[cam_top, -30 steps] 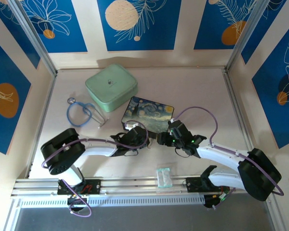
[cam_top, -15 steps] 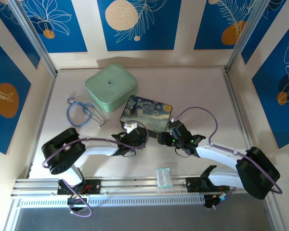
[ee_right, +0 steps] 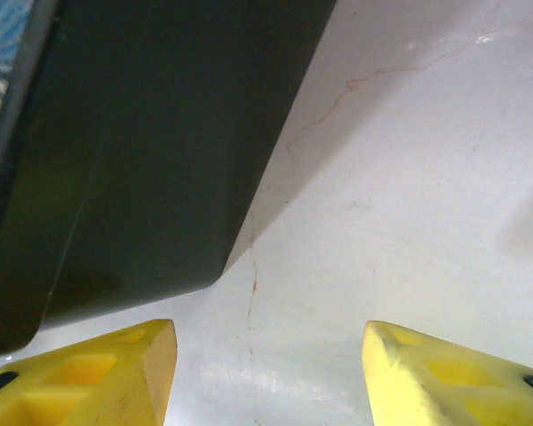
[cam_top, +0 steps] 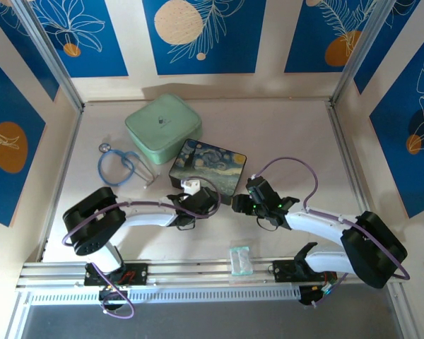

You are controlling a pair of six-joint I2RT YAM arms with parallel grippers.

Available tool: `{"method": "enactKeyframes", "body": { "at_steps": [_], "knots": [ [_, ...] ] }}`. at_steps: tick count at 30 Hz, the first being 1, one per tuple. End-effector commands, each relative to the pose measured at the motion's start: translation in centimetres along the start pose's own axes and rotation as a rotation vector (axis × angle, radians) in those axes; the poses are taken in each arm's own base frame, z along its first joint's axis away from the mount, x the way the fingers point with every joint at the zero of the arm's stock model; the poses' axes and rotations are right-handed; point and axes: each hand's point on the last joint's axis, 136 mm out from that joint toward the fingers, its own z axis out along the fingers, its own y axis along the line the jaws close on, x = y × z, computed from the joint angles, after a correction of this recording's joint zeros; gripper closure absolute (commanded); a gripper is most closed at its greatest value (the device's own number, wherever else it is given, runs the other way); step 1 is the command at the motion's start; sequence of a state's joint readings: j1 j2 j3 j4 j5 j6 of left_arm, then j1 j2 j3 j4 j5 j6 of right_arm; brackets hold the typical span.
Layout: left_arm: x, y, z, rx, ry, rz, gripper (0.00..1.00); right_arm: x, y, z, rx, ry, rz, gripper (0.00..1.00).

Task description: Unlock the padlock with the key

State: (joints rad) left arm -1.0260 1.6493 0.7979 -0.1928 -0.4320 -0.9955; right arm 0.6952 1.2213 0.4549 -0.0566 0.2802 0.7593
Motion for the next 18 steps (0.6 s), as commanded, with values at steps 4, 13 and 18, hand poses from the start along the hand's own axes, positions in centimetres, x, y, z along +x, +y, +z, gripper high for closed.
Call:
{"method": "enactKeyframes", "body": {
  "at_steps": [4,13,18],
  "knots": [
    [1.3,2.6,0.1,-0.133,0.024,0.111,0.70,-1.2,0.5,-0.3,-0.002,-0.031,0.004,0.42],
    [0.7,1.8,-0.7,-0.187,-0.015,0.194,0.70,-1.0,0.3,-0.3,0.000,-0.029,0.006,0.42],
    [0.5,1.8,-1.3,-0.228,-0.028,0.229,0.70,-0.9,0.1,-0.5,0.001,-0.035,0.008,0.42]
  ]
}}
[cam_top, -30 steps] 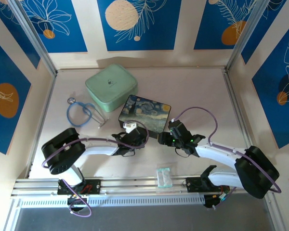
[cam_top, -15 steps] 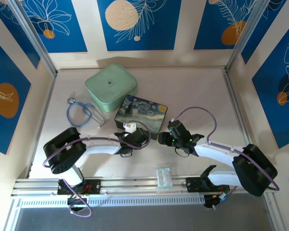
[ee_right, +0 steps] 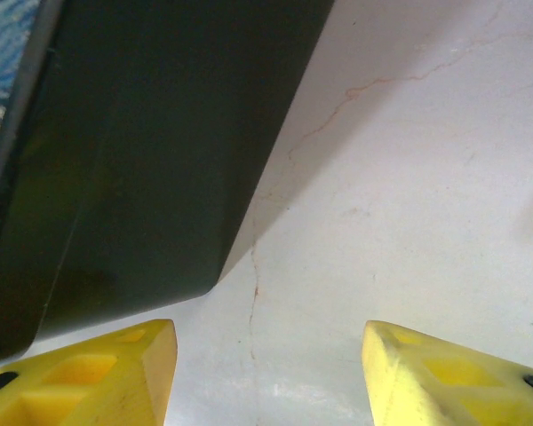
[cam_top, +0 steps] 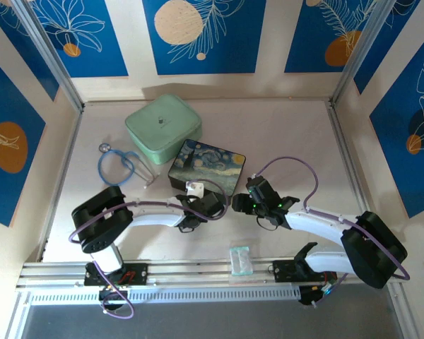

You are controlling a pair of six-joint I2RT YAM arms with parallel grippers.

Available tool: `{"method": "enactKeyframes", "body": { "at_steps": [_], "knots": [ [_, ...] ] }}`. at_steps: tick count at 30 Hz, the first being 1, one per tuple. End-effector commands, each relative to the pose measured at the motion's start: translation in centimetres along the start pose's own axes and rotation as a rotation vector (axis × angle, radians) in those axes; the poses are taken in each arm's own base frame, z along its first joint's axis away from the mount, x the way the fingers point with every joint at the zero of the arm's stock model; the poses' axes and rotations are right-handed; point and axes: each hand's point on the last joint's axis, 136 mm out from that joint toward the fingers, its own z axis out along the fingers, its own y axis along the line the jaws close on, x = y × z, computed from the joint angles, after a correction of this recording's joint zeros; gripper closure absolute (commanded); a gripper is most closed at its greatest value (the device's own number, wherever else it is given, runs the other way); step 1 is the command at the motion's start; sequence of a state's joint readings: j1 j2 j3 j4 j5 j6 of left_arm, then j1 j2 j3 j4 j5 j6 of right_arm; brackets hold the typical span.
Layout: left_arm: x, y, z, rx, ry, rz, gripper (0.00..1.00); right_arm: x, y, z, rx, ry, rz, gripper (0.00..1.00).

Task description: Unlock the padlock with the key

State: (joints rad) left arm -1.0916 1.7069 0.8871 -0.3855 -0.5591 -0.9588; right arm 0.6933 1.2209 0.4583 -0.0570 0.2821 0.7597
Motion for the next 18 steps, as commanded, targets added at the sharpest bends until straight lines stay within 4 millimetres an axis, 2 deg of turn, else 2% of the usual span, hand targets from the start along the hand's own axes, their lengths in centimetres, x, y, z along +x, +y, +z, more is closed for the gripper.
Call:
{"method": "enactKeyframes", "body": {
  "at_steps": [1,13,15,18],
  "knots": [
    [-0.1,0.9,-0.7,-0.078,-0.019,0.073,0.70,-0.7,0.1,-0.5,0.000,-0.032,0.005,0.42],
    [-0.3,0.0,-1.2,-0.104,-0.033,0.121,0.76,-0.3,-0.4,-0.6,0.002,-0.034,0.012,0.43],
    [-0.1,-0.2,-1.3,-0.099,-0.028,0.126,0.76,-0.3,0.0,-0.6,-0.018,-0.035,0.004,0.43],
    [0.1,-0.4,-1.3,-0.093,-0.020,0.125,0.76,-0.1,1.9,-0.8,-0.127,-0.033,-0.044,0.42]
  ]
}}
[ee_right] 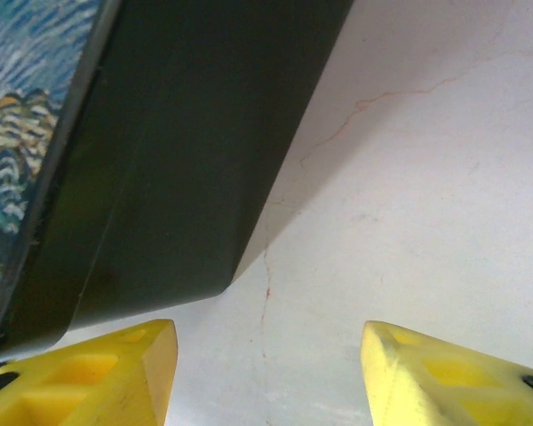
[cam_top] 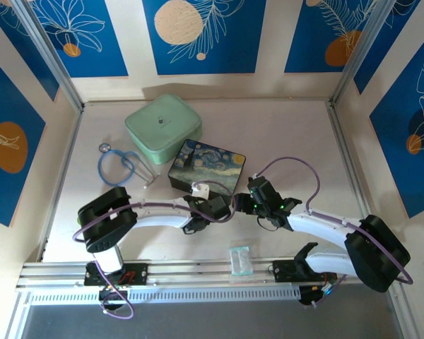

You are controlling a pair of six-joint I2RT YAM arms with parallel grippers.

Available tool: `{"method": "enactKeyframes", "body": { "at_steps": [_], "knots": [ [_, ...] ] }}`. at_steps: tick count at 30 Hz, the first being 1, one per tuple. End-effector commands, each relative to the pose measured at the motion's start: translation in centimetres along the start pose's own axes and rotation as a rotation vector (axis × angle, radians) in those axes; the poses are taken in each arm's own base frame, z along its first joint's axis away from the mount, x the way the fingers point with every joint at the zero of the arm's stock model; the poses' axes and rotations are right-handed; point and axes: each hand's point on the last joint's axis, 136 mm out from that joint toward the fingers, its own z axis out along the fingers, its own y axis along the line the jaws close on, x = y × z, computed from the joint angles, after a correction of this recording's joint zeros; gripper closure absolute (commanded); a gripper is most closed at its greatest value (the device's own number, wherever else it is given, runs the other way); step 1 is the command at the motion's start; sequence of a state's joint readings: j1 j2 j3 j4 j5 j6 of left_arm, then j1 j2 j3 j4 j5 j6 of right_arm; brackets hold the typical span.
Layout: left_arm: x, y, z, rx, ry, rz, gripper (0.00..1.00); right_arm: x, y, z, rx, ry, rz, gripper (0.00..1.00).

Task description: Unlock the padlock with the key

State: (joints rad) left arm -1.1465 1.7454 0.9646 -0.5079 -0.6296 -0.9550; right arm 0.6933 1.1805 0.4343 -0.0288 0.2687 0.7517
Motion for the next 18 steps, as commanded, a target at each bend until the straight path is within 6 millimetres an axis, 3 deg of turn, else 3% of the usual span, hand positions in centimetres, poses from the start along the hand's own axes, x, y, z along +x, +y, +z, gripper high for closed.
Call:
{"method": "enactKeyframes", "body": {
  "at_steps": [1,6,11,18],
  "knots": [
    [0.2,0.0,-0.2,-0.024,0.003,0.031,0.76,0.2,2.1,-0.4,-0.126,-0.003,-0.052,0.42],
    [0.1,-0.5,-0.1,-0.012,0.005,0.040,0.76,1.9,4.3,-0.7,-0.271,0.062,-0.091,0.41],
    [0.1,-1.0,-0.2,-0.007,0.009,0.052,0.76,3.0,5.0,-0.8,-0.336,0.107,-0.045,0.08],
    [0.3,-1.9,-0.2,0.005,0.012,0.082,0.76,2.8,4.4,-1.0,-0.323,0.094,-0.021,0.01]
  ]
}}
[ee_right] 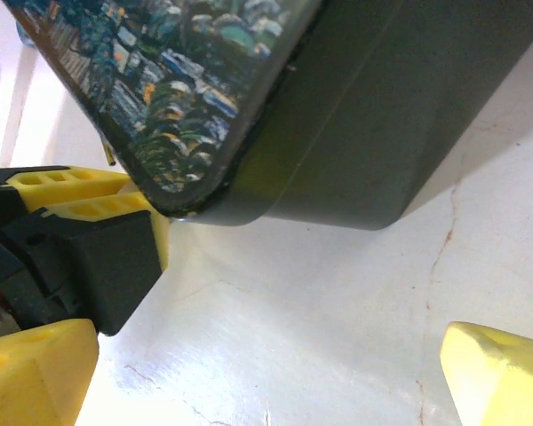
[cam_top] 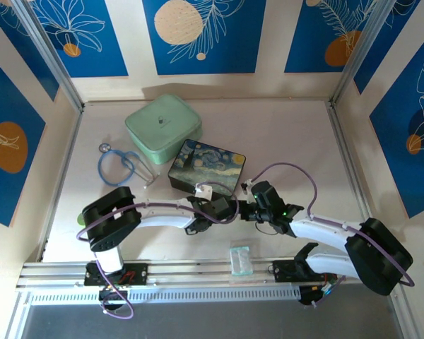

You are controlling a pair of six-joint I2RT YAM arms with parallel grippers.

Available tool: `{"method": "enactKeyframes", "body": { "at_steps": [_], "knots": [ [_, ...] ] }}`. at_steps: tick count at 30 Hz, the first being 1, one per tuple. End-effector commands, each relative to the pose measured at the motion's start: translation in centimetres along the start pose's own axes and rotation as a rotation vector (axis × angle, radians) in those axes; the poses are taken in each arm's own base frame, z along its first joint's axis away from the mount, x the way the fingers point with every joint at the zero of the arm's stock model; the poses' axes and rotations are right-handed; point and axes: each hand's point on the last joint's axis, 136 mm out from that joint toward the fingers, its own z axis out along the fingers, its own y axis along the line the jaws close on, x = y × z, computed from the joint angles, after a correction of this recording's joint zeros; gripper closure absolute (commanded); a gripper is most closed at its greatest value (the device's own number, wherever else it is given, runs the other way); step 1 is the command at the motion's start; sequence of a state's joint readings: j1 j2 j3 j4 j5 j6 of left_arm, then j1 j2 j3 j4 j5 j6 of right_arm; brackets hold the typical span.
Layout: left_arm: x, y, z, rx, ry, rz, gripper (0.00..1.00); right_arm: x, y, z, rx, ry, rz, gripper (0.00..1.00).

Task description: Unlock the padlock with the key

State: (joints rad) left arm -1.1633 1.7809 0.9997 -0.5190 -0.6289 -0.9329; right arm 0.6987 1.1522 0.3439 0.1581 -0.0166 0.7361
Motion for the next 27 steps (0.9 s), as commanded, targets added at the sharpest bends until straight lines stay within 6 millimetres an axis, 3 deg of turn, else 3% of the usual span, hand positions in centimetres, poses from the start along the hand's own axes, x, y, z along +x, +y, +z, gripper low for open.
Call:
{"method": "enactKeyframes", "body": {
  "at_steps": [1,10,17,27],
  "knots": [
    [0.2,-1.0,-0.2,0.003,0.014,0.044,0.76,0.0,0.2,-0.4,-0.023,-0.006,0.015,0.01],
    [0.3,-1.3,-0.1,-0.018,0.035,0.065,0.76,0.3,-0.5,-0.6,0.007,0.000,0.014,0.01],
    [-0.2,-1.5,-1.8,-0.033,-0.008,0.082,0.75,0.4,-1.3,-0.8,0.046,-0.012,0.016,0.01],
    [-0.1,-1.6,-2.2,-0.009,-0.006,0.055,0.75,0.6,-1.8,-0.7,0.066,-0.010,0.025,0.01]
  ]
}}
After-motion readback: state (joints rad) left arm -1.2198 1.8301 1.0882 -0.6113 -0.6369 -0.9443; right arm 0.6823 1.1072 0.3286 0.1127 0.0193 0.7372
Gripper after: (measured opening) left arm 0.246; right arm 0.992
